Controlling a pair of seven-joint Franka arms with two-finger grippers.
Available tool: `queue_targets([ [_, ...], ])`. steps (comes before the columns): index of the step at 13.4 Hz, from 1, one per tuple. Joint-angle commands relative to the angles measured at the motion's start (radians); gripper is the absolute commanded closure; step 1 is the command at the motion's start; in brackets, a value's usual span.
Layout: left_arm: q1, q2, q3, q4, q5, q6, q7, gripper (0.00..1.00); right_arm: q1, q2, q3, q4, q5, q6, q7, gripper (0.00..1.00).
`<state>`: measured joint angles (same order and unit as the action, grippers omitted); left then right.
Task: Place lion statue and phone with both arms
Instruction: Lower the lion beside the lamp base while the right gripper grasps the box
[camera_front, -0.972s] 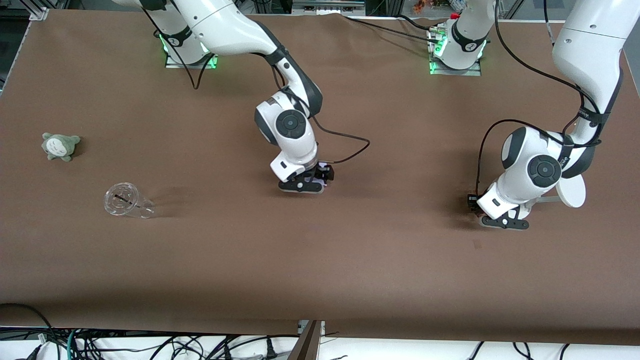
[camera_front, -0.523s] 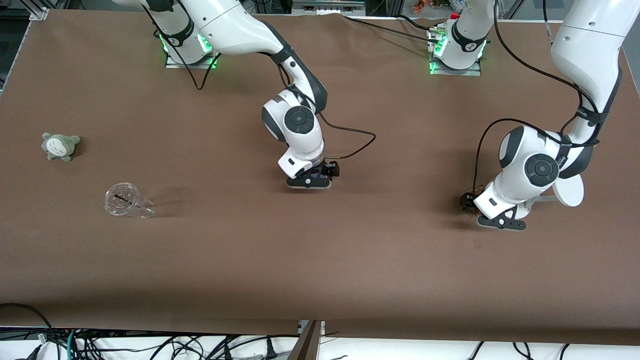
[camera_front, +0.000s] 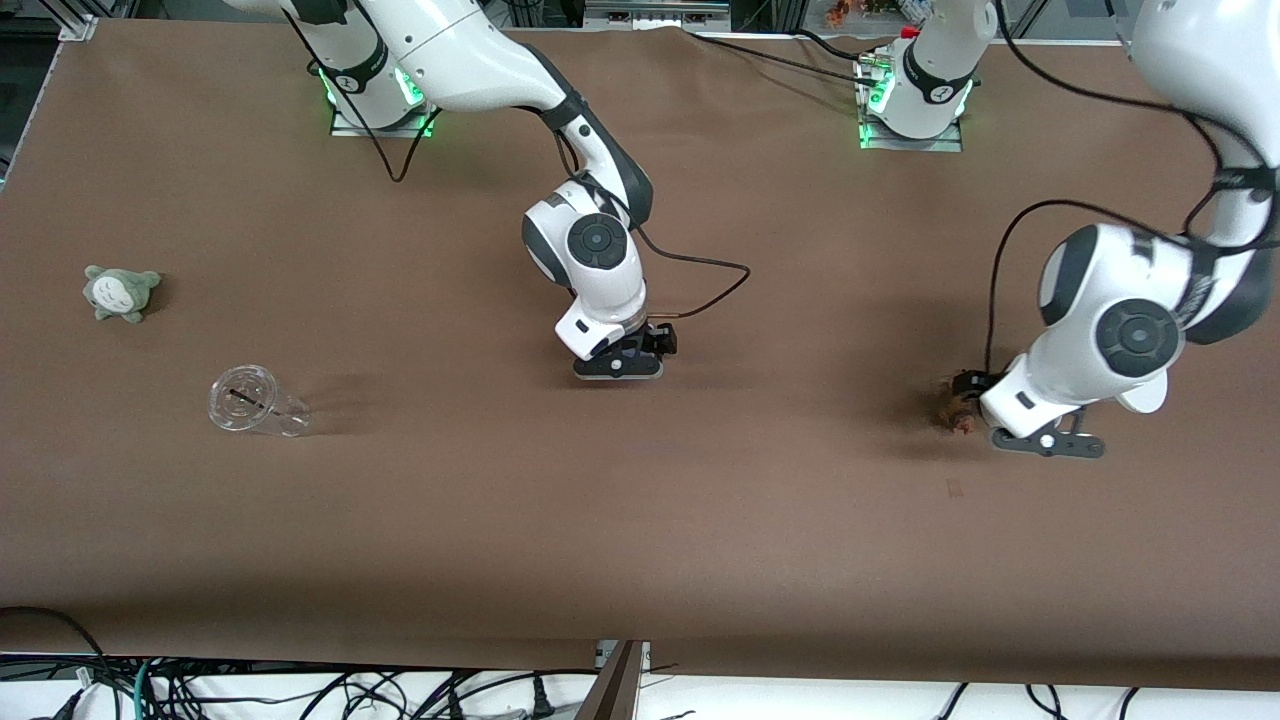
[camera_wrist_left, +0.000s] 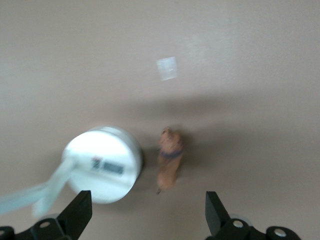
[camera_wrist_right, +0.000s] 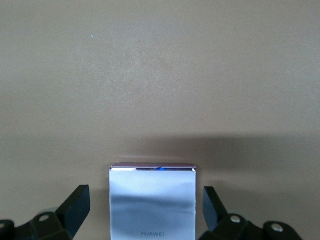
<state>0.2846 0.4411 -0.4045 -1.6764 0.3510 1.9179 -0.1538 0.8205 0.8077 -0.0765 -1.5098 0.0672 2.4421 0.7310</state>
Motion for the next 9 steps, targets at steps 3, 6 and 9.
queue_targets([
  [3, 0.008, -0.089, -0.020, 0.156, -0.036, -0.262, 0.019, 0.00, 0.008, 0.030, -0.008, 0.022, -0.021, 0.005, -0.001, 0.00],
  [6, 0.048, -0.206, -0.016, 0.173, -0.174, -0.278, 0.020, 0.00, 0.009, 0.038, -0.008, 0.022, -0.021, 0.005, 0.004, 0.00],
  [9, 0.070, -0.262, -0.010, 0.242, -0.224, -0.399, 0.023, 0.00, 0.017, 0.042, -0.008, 0.022, -0.021, 0.008, 0.010, 0.09],
])
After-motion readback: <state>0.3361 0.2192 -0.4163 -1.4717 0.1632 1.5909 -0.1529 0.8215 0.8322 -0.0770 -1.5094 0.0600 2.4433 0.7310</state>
